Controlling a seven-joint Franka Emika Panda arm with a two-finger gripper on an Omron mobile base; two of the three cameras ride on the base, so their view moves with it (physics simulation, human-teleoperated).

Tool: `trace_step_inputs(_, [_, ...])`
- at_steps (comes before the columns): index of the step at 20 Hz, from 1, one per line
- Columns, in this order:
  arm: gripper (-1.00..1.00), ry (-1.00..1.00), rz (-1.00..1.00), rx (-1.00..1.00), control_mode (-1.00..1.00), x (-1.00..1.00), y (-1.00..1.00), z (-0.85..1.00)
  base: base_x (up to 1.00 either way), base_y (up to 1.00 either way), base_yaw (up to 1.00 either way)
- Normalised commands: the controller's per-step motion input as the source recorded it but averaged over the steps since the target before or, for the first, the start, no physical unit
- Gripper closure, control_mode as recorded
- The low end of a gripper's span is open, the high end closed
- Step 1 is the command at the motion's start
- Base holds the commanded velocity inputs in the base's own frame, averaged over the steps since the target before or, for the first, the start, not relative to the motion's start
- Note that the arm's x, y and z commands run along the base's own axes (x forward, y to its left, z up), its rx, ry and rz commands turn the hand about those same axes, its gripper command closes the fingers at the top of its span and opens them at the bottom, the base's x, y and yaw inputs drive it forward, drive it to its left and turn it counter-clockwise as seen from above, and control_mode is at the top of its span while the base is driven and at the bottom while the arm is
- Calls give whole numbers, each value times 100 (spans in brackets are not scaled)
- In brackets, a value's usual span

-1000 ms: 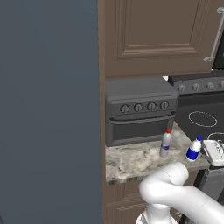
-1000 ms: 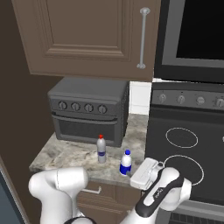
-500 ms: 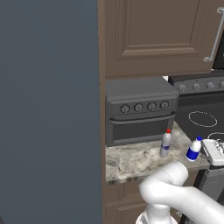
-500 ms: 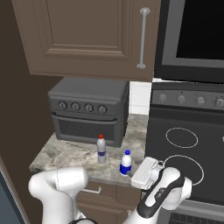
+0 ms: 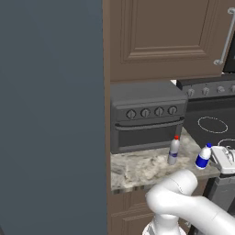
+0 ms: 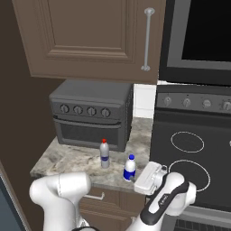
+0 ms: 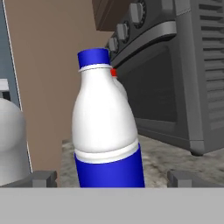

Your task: Take the bottled waters from the counter and place them in the freezer to freeze. Close the freezer door after placing the bottles.

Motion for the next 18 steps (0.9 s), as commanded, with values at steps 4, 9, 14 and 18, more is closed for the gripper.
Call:
trace_step_inputs(4, [-100,0,0,0,-100,0,8,0,0,0,0])
trace_step_inputs(9, [-100,0,0,0,-100,3,10,0,0,0,0])
trace_step_inputs(14, [-100,0,0,0,-100,2,7,0,0,0,0])
trace_step_inputs(18, [-100,0,0,0,-100,0,1,0,0,0,0])
